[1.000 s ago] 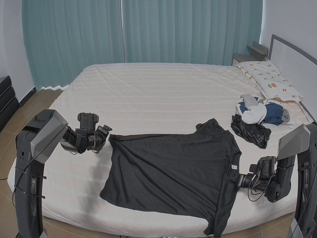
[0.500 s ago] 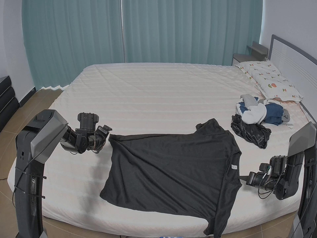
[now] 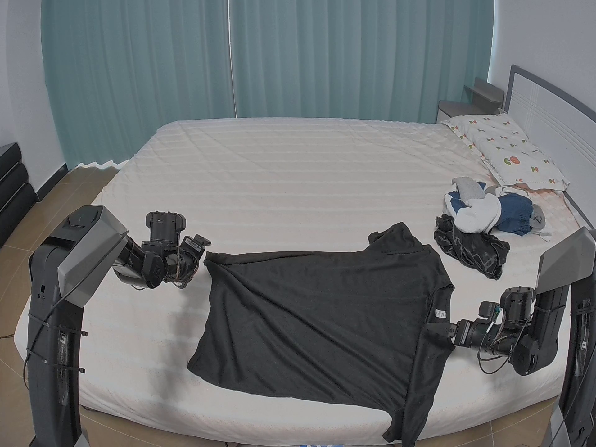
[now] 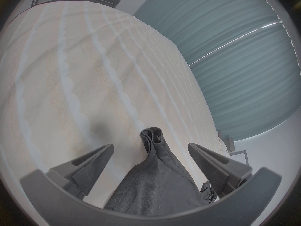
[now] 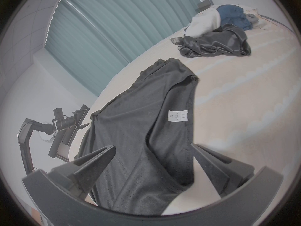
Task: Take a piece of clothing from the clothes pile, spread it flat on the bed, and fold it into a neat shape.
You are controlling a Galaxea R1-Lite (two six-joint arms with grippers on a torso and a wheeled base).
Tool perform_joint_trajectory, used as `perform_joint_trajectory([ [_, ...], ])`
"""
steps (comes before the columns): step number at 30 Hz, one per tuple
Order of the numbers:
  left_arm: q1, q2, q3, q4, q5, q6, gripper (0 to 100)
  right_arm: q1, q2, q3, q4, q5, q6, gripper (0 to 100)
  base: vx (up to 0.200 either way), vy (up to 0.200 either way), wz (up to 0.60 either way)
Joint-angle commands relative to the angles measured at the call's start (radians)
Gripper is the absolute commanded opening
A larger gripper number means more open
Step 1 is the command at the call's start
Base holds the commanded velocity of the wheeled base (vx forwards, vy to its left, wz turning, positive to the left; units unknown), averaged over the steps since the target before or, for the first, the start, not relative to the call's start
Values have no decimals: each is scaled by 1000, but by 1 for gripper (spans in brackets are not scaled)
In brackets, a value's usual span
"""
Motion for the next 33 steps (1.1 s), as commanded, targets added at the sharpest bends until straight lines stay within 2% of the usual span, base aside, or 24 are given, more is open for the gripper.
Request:
perform_joint_trajectory([
  [1,0,2,-2,0,0,0,100,29,11,-13,3,3,-1,100,0,0,0],
  [8,0,2,-2,-1,0,0,100,30,63,-29,8,3,-6,100,0,0,0],
  [9,0,2,-2,0,0,0,100,26,74,-26,6,3,-17,0,0,0,0],
  [14,0,2,-2,0,0,0,100,-3,84,-6,4,7,-73,0,0,0,0],
  [28,0,2,-2,0,0,0,100,-120,60,20,0,81,-73,0,0,0,0],
  [32,0,2,-2,0,0,0,100,-145,58,31,0,124,-75,0,0,0,0],
  [33,0,2,-2,0,0,0,100,-146,54,37,0,133,-75,100,0,0,0],
])
